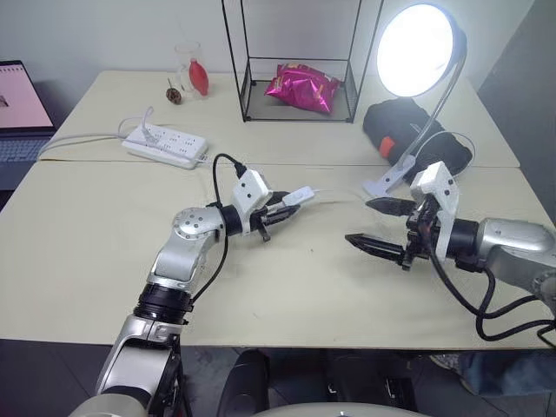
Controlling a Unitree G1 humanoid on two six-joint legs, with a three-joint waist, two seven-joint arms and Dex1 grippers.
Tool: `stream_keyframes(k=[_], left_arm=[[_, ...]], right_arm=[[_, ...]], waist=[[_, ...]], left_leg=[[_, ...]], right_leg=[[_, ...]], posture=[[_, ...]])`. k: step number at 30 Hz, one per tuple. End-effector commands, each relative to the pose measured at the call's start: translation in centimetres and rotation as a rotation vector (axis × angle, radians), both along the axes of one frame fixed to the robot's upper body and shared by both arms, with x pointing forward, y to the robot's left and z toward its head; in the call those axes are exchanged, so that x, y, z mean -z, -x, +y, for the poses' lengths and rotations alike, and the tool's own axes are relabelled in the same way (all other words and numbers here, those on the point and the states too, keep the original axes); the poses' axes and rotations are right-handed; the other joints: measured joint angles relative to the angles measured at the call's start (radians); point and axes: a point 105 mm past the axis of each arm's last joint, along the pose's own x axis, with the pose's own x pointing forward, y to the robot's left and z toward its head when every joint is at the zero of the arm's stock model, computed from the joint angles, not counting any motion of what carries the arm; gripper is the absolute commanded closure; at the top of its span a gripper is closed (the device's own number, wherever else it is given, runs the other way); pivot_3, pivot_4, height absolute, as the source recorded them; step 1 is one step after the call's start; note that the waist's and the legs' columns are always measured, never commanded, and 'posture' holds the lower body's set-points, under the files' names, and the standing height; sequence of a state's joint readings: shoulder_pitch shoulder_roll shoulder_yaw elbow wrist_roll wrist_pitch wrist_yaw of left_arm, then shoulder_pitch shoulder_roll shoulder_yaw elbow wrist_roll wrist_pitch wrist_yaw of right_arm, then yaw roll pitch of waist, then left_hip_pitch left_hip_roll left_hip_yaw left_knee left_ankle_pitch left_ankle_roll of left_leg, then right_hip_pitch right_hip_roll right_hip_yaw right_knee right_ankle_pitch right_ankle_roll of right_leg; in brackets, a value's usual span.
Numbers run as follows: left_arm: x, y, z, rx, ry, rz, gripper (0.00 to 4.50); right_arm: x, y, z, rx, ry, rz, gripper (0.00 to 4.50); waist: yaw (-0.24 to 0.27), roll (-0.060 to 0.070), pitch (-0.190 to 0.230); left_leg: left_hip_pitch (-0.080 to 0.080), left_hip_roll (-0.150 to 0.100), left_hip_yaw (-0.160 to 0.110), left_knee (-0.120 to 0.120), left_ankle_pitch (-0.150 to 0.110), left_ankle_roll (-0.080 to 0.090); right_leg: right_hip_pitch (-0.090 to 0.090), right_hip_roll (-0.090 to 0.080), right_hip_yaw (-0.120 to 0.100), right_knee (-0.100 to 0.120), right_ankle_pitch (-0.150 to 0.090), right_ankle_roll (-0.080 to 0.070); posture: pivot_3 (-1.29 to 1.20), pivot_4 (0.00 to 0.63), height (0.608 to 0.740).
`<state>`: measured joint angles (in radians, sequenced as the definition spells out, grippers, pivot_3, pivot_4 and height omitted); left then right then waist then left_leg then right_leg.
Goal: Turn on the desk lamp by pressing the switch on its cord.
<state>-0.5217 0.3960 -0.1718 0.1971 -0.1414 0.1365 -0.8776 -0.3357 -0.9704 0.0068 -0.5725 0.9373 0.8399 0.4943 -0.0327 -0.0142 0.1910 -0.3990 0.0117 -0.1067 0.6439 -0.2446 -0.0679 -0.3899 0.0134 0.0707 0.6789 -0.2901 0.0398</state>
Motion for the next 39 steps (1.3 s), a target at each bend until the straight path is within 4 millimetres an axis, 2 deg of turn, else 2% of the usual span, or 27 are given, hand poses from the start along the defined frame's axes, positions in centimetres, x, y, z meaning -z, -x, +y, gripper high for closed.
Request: stream_keyframes(k=[1, 7, 18, 20, 25, 29, 34, 36, 39], left_arm=[[0.8, 0.1, -0.2, 0.025, -0.041, -0.025, 3.39], [2.5, 0.0, 0.0, 0.026, -0.074, 0.016, 3.39], [2.9, -0.2, -0.1, 0.039, -0.064, 0.045, 3.39], [2.9, -0.2, -0.2, 0.038, -0.052, 0.061, 2.69], [2.7, 0.3, 0.1, 0.049, -0.051, 0.074, 1.58], [1.5, 0.8, 1.0, 0.041, -0.042, 0.034, 0.80], [-1.7, 1.7, 3.0, -0.028, -0.018, -0.048, 0.80], [-2.3, 2.2, 3.9, -0.065, -0.043, -0.043, 0.80], [-4.1, 3.3, 6.6, -0.172, -0.067, -0.059, 0.80]], right_arm=[[-0.3, -0.6, -0.2, -0.029, 0.045, -0.071, 0.00], [0.4, -0.7, -0.4, -0.063, 0.072, -0.071, 0.00], [1.2, -0.8, -0.6, -0.073, 0.116, -0.071, 0.00], [1.2, -0.9, -0.6, -0.076, 0.116, -0.072, 0.00], [1.2, -1.0, -0.4, -0.082, 0.116, -0.074, 0.00], [1.4, -1.1, -0.5, -0.088, 0.123, -0.065, 0.00], [1.8, -1.5, -0.7, -0.099, 0.128, -0.054, 0.00], [1.8, -1.8, -1.0, -0.099, 0.130, -0.055, 0.00], [1.5, -2.2, -1.6, -0.106, 0.124, -0.070, 0.00]], waist=[[0.000, 0.000, 0.000], [0.001, 0.000, 0.000], [0.001, 0.000, 0.000], [0.001, 0.000, 0.000], [0.001, 0.000, 0.000], [0.000, 0.000, 0.000], [0.001, 0.000, 0.000], [-0.001, 0.000, 0.000], [-0.001, 0.000, 0.000]], left_leg=[[0.000, 0.000, 0.000, 0.000, 0.000, 0.000], [0.000, 0.000, 0.000, 0.000, 0.000, 0.000], [0.000, 0.000, 0.000, 0.000, 0.000, 0.000], [0.000, 0.000, 0.000, 0.000, 0.000, 0.000], [0.000, 0.000, 0.000, 0.000, 0.000, 0.000], [0.000, 0.000, 0.000, 0.000, 0.000, 0.000], [0.000, 0.000, -0.001, 0.000, 0.000, 0.000], [0.000, 0.000, -0.001, 0.000, 0.000, 0.000], [0.001, 0.000, -0.001, 0.000, 0.000, 0.000]], right_leg=[[0.000, 0.000, 0.000, 0.000, 0.000, 0.000], [0.000, 0.000, 0.000, 0.000, 0.000, 0.000], [0.000, 0.000, 0.000, 0.001, 0.000, 0.000], [0.000, 0.000, 0.000, 0.001, 0.000, 0.000], [0.000, 0.000, 0.000, 0.001, 0.000, 0.000], [0.000, 0.000, 0.000, 0.001, 0.000, 0.000], [0.000, -0.001, 0.000, 0.001, 0.000, 0.000], [0.000, -0.001, 0.000, 0.001, 0.000, 0.000], [0.000, -0.001, 0.000, 0.001, 0.000, 0.000]], posture=[[0.00, 0.150, 0.740], [0.00, 0.150, 0.740], [0.00, 0.150, 0.740], [0.00, 0.150, 0.740], [0.00, 0.150, 0.740], [0.00, 0.150, 0.740], [0.00, 0.150, 0.740], [0.00, 0.150, 0.740], [0.00, 0.150, 0.740]])
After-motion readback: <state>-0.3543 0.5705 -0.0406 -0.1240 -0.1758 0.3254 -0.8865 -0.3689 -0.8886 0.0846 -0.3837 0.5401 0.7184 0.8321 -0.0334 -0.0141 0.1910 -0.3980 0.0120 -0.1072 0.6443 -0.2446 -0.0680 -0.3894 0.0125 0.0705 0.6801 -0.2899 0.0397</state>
